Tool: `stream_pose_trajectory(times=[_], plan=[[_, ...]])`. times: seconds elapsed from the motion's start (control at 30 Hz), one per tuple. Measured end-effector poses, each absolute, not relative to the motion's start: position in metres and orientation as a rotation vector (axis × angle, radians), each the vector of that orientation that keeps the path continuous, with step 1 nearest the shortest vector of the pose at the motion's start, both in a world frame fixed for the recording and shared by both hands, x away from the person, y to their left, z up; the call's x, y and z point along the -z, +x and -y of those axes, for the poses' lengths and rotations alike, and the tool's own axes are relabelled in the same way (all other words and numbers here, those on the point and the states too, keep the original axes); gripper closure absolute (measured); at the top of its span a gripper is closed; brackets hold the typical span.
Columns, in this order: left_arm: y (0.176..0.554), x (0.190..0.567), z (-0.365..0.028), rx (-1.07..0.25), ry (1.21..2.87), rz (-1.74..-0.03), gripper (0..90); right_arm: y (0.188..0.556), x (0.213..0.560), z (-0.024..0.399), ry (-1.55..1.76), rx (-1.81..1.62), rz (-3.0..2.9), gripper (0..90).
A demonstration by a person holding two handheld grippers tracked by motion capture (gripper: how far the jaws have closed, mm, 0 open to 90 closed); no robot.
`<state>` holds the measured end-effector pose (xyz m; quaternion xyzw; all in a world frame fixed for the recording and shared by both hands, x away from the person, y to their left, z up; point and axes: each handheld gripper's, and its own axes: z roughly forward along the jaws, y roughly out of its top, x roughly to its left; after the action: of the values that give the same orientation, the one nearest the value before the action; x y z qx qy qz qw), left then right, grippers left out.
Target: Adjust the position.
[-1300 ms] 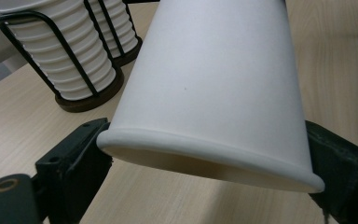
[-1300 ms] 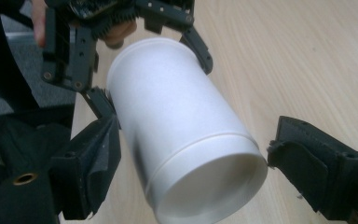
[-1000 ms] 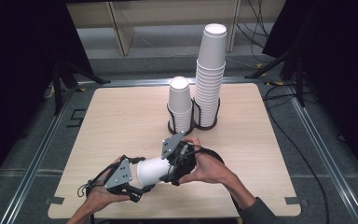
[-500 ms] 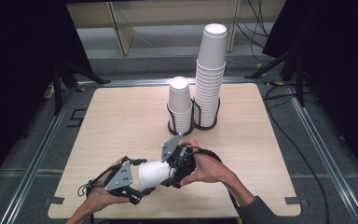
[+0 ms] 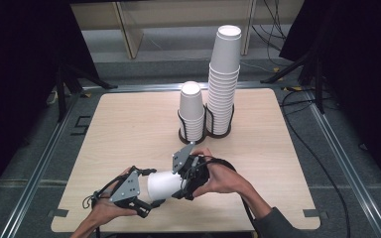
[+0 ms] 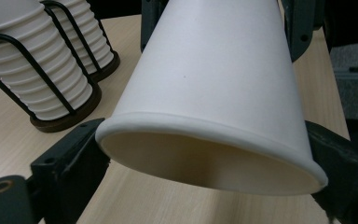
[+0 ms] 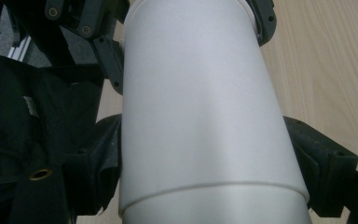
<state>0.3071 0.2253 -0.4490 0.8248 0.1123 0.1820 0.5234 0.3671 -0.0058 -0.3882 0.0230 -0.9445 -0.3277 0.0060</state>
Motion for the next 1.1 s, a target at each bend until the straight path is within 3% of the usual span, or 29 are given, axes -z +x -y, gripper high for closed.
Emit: stream_pose_trajectory(times=[0.33,0.47,0.77,1.1], plan=[[0.31,0.449,-0.233,-0.383,1.859,-0.34,4.9,0.37,0.382,0.014,0.038,1.095,2.922,21.0],[0.312,0.447,-0.239,-0.354,1.801,-0.371,14.5,0.375,0.375,0.025,-0.018,1.15,2.91,21.1],[0.31,0.442,-0.242,-0.324,1.693,-0.398,14.4,0.389,0.361,0.048,-0.087,1.413,2.771,21.0],[0.309,0.439,-0.241,-0.292,1.625,-0.431,13.1,0.384,0.367,0.038,0.0,1.443,2.685,21.0]])
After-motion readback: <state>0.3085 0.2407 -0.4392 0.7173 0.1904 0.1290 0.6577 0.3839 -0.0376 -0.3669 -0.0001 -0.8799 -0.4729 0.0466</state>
